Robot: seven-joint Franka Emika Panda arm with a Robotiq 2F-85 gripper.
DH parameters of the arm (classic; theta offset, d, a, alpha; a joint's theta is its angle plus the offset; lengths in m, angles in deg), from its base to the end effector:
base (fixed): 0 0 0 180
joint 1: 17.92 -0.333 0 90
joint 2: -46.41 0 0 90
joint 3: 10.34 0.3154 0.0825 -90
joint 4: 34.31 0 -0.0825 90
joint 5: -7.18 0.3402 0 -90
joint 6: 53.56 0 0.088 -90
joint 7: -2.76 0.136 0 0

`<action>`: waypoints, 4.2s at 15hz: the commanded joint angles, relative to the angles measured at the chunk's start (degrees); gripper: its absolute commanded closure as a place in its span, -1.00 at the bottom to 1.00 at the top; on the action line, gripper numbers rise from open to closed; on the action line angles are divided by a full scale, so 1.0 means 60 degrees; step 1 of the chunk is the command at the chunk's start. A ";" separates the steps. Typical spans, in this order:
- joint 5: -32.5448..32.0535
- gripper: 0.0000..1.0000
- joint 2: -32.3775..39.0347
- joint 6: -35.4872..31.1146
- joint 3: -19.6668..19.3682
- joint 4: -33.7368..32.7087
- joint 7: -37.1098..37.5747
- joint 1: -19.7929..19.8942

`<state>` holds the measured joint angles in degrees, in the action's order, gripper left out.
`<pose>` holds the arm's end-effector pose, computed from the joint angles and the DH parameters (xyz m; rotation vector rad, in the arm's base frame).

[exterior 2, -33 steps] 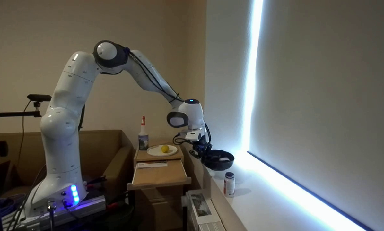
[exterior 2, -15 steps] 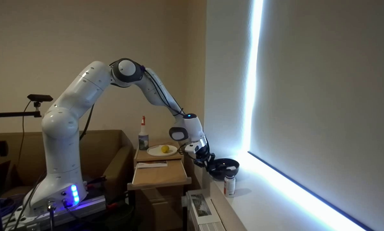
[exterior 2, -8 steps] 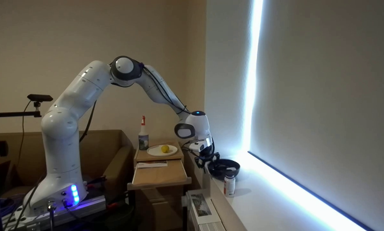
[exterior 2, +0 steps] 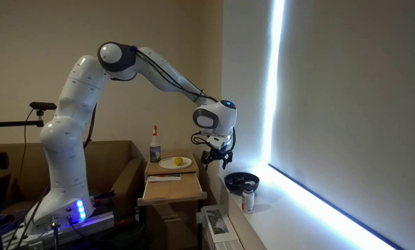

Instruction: Move the black bowl to the right on the shelf and close the flat drawer

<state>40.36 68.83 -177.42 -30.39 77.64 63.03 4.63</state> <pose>0.4458 -0.3526 0.2799 -1.3562 2.4881 0.2628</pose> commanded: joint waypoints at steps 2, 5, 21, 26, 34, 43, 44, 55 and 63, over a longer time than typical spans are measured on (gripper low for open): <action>-0.1452 -1.00 -0.0743 0.1737 -0.0315 0.0889 -0.1297 0.0196; -0.2720 -1.00 -0.0669 0.1704 -0.0435 0.1700 -0.1521 -0.0153; -0.3066 -1.00 0.2034 -0.1656 0.0221 0.2174 0.2103 -0.1849; -0.3129 -1.00 0.2034 -0.2579 0.0759 0.3027 0.1837 -0.2362; -0.2367 -1.00 0.3208 -0.2894 0.1045 0.2111 0.3417 -0.2696; -0.0549 -1.00 0.4217 -0.5169 0.2425 0.1277 0.5456 -0.3293; -0.0643 -1.00 0.4322 -0.5249 0.2449 0.1132 0.5685 -0.3449; -0.1447 -1.00 0.4015 -0.4875 0.3062 -0.0055 0.6533 -0.5136; -0.1756 -1.00 0.3905 -0.4004 0.2907 0.0655 0.5118 -0.4005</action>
<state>31.33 93.70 -205.58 -11.84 78.55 96.93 -22.65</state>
